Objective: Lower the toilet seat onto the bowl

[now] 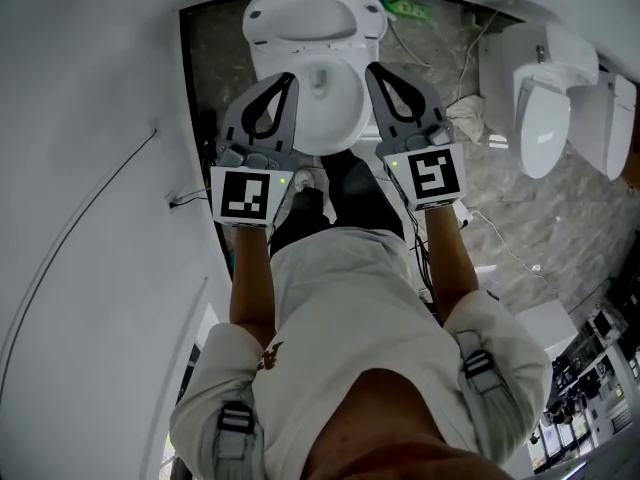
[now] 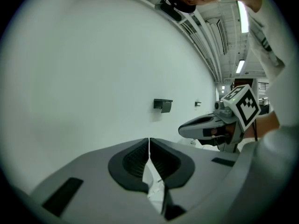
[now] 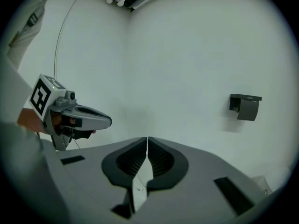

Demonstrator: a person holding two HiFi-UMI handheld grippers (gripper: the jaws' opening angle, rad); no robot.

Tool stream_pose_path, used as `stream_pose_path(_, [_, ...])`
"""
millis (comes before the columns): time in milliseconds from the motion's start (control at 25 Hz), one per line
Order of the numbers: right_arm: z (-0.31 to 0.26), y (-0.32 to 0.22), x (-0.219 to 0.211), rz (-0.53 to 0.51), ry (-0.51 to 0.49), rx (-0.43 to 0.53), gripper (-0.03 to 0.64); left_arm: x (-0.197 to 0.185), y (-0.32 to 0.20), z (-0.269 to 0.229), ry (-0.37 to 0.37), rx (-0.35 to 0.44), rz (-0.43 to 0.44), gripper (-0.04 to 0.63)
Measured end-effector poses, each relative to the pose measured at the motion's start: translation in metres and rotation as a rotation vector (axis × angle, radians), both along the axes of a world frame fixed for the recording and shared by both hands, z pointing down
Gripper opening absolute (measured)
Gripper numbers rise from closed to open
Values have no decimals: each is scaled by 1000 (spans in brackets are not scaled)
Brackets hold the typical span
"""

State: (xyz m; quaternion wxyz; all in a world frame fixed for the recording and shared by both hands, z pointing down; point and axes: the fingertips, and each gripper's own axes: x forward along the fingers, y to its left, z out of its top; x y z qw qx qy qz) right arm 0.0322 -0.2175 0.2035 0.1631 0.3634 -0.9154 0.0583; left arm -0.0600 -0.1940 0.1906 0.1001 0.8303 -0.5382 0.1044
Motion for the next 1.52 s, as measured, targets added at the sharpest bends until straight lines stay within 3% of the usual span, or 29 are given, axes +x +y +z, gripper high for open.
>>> stream_pose_path(600, [49, -63, -3, -24, 17, 47, 25, -11, -45, 46, 17, -11, -69, 26])
stream_pose_path(1520, [131, -130, -27, -96, 126, 87, 28, 6, -95, 108, 30, -23, -51, 28])
